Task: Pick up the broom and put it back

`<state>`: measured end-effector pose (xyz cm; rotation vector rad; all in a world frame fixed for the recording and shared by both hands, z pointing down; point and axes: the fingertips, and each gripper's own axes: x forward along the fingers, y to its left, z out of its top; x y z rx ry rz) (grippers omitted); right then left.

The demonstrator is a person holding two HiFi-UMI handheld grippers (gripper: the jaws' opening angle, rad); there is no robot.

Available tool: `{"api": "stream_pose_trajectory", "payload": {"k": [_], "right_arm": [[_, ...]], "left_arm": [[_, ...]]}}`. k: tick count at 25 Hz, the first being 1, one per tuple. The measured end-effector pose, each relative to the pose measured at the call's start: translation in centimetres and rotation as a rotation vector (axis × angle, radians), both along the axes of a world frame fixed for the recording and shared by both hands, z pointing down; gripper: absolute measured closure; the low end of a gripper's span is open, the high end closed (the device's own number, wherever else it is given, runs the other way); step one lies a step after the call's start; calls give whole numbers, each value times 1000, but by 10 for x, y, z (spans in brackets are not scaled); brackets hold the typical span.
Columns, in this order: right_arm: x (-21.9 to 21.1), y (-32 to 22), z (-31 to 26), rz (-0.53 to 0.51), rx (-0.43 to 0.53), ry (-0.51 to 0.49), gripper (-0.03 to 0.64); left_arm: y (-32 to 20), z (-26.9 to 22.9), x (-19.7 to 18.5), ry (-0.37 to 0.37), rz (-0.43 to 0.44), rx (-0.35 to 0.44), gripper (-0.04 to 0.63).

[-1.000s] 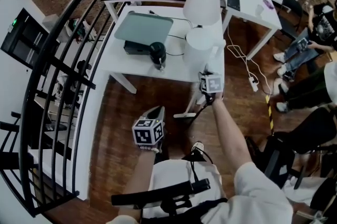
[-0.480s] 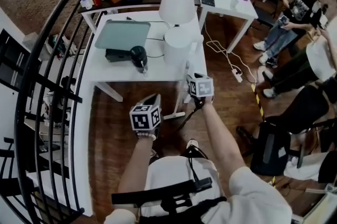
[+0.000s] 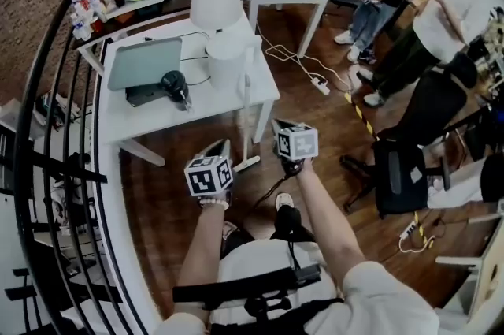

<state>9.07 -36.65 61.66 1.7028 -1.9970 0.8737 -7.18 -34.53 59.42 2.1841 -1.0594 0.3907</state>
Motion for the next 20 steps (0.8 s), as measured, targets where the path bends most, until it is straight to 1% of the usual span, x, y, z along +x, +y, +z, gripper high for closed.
{"api": "stream_pose_trajectory", "payload": {"k": [2,5,8,11,16,20], "right_arm": [[-1,19,-7,7,-3,-36,609],[3,43,-31,2,43,-72,609],[15,67,-55,-13,93,-68,609],[34,97,-72,-35,125,-32,609],[66,157,-83,-104,162,-9,609],[94,208,-71,-169,136,-20,609]], "left_arm": [[7,-2,4,-2,6,8,601],[23,-11,18,12,15,27,601],[43,-22,40,21,24,51,602],[67,-33,64,35,16,70,601],[132,-47,108,49,-15,90,603],[196,-51,140,23,-50,99,601]]}}
